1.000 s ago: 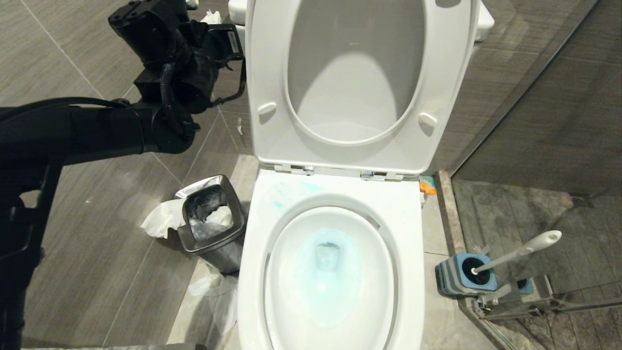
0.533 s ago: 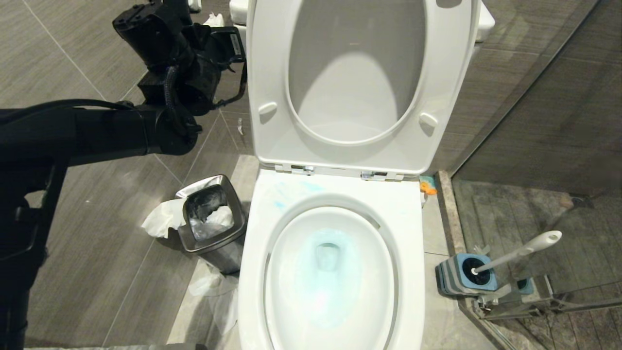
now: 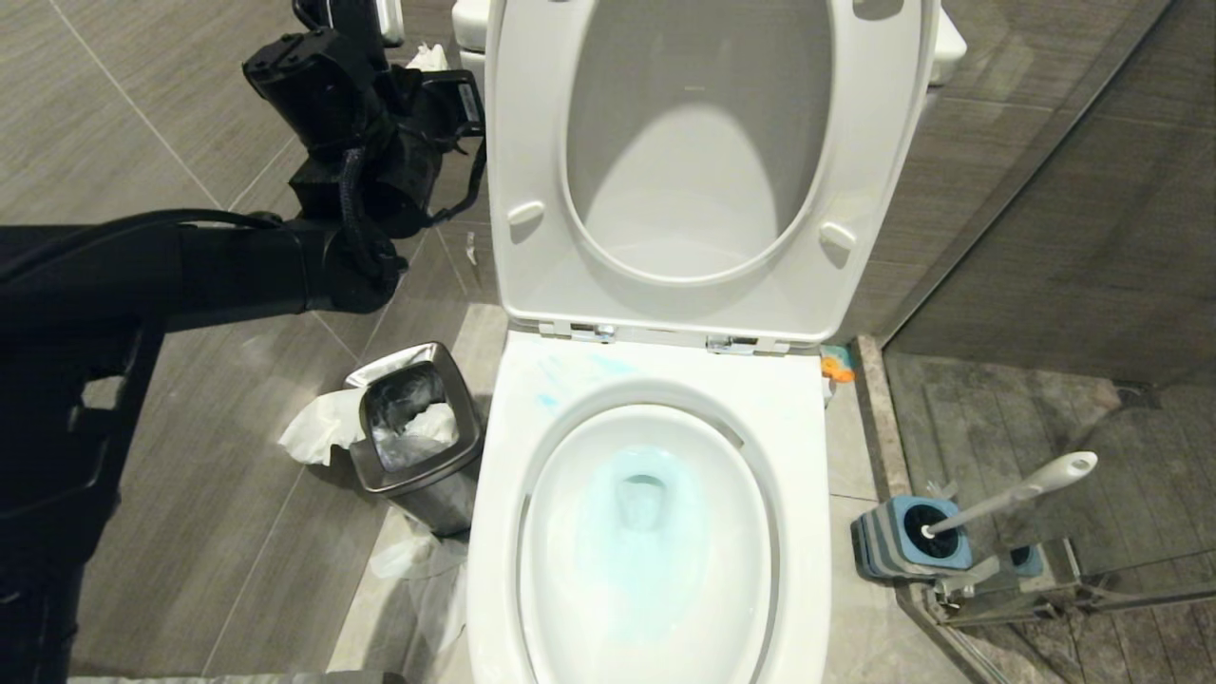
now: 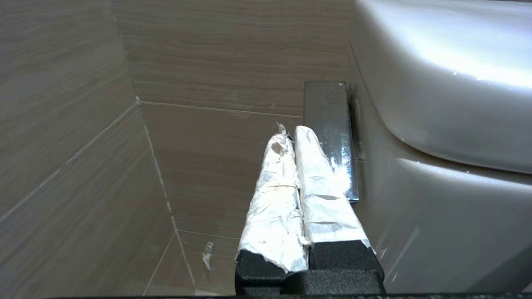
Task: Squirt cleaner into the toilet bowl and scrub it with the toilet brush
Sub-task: Flush the toilet
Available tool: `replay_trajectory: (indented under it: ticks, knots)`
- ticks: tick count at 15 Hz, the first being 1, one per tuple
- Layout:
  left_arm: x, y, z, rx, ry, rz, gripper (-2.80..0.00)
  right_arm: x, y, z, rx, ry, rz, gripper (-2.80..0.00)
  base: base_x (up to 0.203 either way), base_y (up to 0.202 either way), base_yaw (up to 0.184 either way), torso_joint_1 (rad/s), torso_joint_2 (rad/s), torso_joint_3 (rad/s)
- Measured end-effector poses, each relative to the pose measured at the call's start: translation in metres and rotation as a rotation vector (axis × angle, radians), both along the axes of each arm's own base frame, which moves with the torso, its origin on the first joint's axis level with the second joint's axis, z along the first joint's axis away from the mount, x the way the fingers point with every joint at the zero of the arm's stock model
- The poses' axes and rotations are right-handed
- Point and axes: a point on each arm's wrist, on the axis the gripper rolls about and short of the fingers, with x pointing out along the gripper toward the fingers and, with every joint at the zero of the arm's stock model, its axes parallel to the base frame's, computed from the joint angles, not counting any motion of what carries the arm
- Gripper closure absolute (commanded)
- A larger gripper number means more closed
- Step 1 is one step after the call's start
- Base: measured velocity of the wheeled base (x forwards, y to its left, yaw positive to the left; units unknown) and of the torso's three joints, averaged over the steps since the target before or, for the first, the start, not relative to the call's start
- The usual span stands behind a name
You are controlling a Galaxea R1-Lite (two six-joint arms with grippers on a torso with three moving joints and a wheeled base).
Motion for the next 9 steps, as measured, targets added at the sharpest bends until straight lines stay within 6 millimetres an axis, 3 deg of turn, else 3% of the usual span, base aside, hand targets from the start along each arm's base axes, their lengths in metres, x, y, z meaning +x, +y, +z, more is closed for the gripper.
replay_trajectory:
  ticks: [9]
  knots:
    - [0.011,-0.002,-0.014,0.014,0.025,-0.036,0.00,0.000,0.000,0.000,0.000,0.000,0.000,0.00,0.000,0.000,0.000,0.000,0.00,0.000]
